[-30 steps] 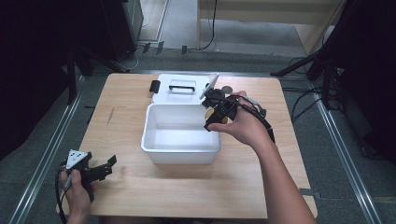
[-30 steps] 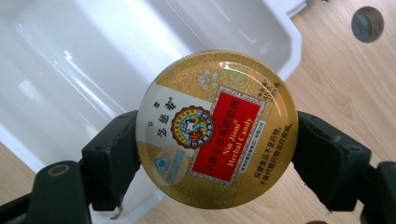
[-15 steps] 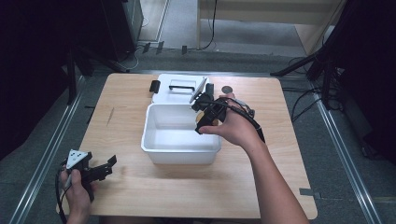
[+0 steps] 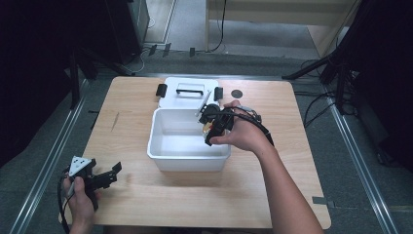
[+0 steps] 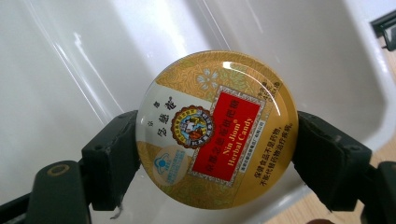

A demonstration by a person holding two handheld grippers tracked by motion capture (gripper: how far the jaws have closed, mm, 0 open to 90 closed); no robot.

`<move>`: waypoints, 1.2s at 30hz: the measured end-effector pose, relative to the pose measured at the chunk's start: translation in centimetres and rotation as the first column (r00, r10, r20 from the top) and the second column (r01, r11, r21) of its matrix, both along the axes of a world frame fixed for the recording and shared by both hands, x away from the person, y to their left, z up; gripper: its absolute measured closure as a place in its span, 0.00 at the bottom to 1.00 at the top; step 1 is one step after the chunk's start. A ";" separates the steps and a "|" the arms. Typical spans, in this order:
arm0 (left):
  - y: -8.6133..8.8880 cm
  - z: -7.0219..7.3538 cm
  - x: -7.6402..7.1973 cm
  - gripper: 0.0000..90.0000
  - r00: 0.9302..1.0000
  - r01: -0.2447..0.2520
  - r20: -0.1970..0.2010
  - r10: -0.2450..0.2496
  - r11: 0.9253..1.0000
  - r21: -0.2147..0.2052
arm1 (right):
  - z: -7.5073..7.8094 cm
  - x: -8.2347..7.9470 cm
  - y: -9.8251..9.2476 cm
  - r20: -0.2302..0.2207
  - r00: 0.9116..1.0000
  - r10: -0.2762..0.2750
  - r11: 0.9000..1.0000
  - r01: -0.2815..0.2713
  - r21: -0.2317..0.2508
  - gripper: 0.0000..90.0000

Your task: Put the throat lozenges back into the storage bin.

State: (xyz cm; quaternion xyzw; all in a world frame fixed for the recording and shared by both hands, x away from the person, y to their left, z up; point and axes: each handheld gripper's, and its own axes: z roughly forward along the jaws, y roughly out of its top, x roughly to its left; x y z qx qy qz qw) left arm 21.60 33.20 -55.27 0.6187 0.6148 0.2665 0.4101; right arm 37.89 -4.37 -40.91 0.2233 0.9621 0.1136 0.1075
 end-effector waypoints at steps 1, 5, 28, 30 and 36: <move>0.0 0.0 0.0 0.01 1.000 0.000 0.000 0.000 1.000 0.000 | 0.0 0.0 0.0 0.000 1.000 0.000 1.000 0.000 0.000 0.23; 0.0 0.0 0.0 0.01 1.000 0.000 -0.001 0.000 1.000 -0.001 | -1.1 0.3 0.0 0.021 0.999 0.028 0.999 -0.027 -0.031 0.22; 0.1 0.0 0.0 0.01 1.000 -0.001 -0.001 0.001 1.000 -0.001 | -2.4 0.3 1.2 0.059 0.998 0.031 0.995 -0.025 -0.099 0.23; 0.1 0.0 0.0 0.01 1.000 -0.001 -0.001 0.001 1.000 0.000 | -1.9 0.2 1.0 0.071 0.997 0.015 0.998 -0.011 -0.067 0.23; 0.0 0.0 0.0 0.01 1.000 -0.002 -0.001 0.002 1.000 0.000 | 0.5 -0.4 -0.2 0.121 0.989 -0.084 0.993 0.073 0.090 0.17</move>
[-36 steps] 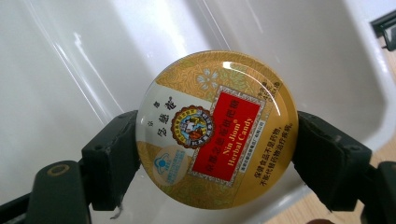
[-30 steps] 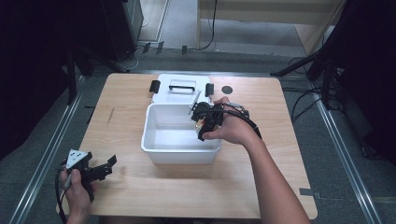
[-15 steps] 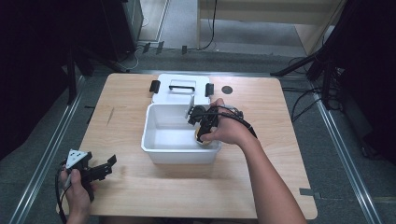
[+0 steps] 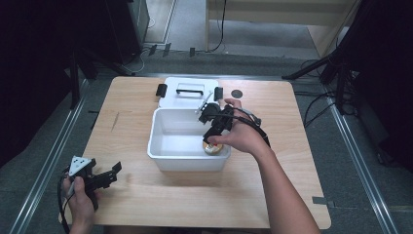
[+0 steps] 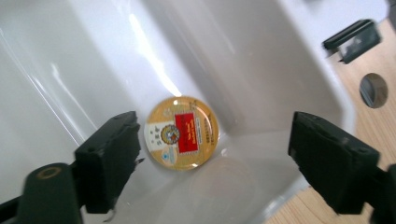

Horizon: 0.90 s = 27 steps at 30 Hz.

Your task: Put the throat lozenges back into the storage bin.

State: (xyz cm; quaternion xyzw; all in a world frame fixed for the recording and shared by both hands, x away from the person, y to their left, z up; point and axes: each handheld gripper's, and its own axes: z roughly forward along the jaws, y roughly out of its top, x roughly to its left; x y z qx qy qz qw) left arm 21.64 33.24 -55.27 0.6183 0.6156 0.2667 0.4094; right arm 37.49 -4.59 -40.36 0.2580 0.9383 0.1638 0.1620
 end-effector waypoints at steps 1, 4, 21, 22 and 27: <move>0.0 0.0 0.0 0.01 1.000 0.000 0.000 0.000 1.000 0.000 | 0.0 0.0 0.0 0.000 1.000 0.000 1.000 0.000 0.000 0.17; 0.0 0.0 0.0 0.01 1.000 0.000 0.000 0.000 1.000 0.000 | 1.2 -0.4 -0.9 0.029 0.998 -0.052 0.995 0.049 0.084 0.14; -0.1 0.0 0.0 0.01 1.000 -0.002 -0.002 0.002 1.000 0.001 | 2.9 -1.9 -8.4 0.092 0.965 -0.244 0.924 0.203 0.325 0.00; -0.1 0.0 0.0 0.01 1.000 -0.002 -0.002 0.002 1.000 0.002 | 2.7 -2.0 -9.3 0.099 0.959 -0.265 0.915 0.218 0.338 0.00; -0.1 0.0 0.0 0.01 1.000 -0.003 -0.002 0.003 1.000 0.001 | 2.2 -2.6 -11.0 0.111 0.945 -0.309 0.898 0.252 0.360 0.00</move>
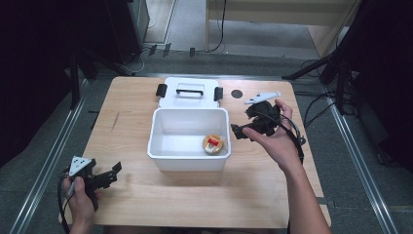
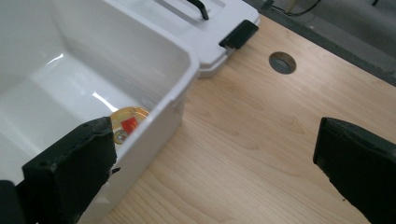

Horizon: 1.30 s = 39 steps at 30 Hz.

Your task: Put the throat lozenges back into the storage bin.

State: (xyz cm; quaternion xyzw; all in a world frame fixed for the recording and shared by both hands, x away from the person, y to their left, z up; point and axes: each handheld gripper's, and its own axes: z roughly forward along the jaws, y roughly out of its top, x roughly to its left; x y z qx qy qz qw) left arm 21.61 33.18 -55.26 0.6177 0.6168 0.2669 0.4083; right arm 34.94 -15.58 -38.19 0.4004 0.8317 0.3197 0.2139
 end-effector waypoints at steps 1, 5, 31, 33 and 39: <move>0.0 0.0 0.0 0.01 1.000 0.000 0.000 0.000 1.000 0.003 | -0.4 -0.2 -0.9 0.005 1.000 -0.018 1.000 0.018 0.012 0.00; 0.0 0.0 0.0 0.01 1.000 0.004 -0.001 -0.004 1.000 0.006 | -1.6 -0.9 -2.5 0.022 0.999 -0.047 0.998 0.046 0.039 0.00; -0.1 0.0 0.0 0.01 1.000 -0.005 -0.004 0.005 1.000 0.011 | -11.5 -6.3 -12.6 0.068 0.969 -0.236 0.950 0.215 0.226 0.06; -0.1 0.0 0.0 0.01 1.000 -0.006 -0.003 0.006 1.000 0.011 | -11.8 -6.6 -13.0 0.070 0.966 -0.247 0.947 0.226 0.228 0.07; -0.1 0.0 0.0 0.01 1.000 -0.007 -0.002 0.007 1.000 0.013 | -13.7 -8.3 -15.3 0.066 0.944 -0.322 0.921 0.297 0.251 0.09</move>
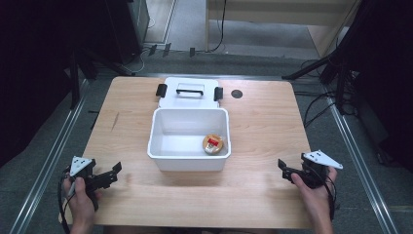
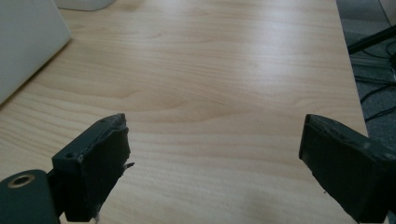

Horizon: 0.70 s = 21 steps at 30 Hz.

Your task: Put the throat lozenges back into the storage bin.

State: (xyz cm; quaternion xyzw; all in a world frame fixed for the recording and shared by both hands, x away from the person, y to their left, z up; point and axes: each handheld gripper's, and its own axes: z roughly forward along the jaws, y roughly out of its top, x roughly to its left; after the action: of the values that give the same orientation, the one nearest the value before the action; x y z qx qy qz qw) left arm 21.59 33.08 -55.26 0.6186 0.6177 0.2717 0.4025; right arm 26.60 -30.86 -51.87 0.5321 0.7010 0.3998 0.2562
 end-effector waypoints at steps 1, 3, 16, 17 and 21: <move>0.0 0.0 0.0 0.01 1.000 0.000 0.000 0.000 1.000 0.000 | 0.0 0.0 0.0 0.000 1.000 0.000 1.000 0.000 0.000 0.09; 0.0 0.0 0.0 0.01 1.000 0.000 -0.001 0.000 1.000 -0.001 | -0.4 -0.5 -0.5 -0.002 1.000 -0.011 1.000 0.011 -0.002 0.09; 0.0 0.0 0.0 0.01 1.000 0.004 -0.001 -0.004 1.000 0.001 | -1.2 -4.5 -4.0 0.021 0.993 -0.117 0.993 0.117 -0.018 0.14; 0.0 0.0 0.0 0.01 1.000 0.005 -0.002 -0.005 1.000 0.003 | -1.3 -4.7 -4.2 0.024 0.992 -0.120 0.993 0.121 -0.013 0.14; 0.0 0.0 0.0 0.01 1.000 0.005 -0.001 -0.005 1.000 0.004 | -1.5 -5.4 -4.6 0.027 0.992 -0.126 0.992 0.126 -0.011 0.14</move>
State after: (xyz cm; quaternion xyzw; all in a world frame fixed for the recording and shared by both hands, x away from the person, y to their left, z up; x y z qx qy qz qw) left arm 21.56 33.08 -55.23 0.6211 0.6158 0.2714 0.4016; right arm 21.24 -35.47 -53.36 0.5682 0.6651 0.3853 0.2936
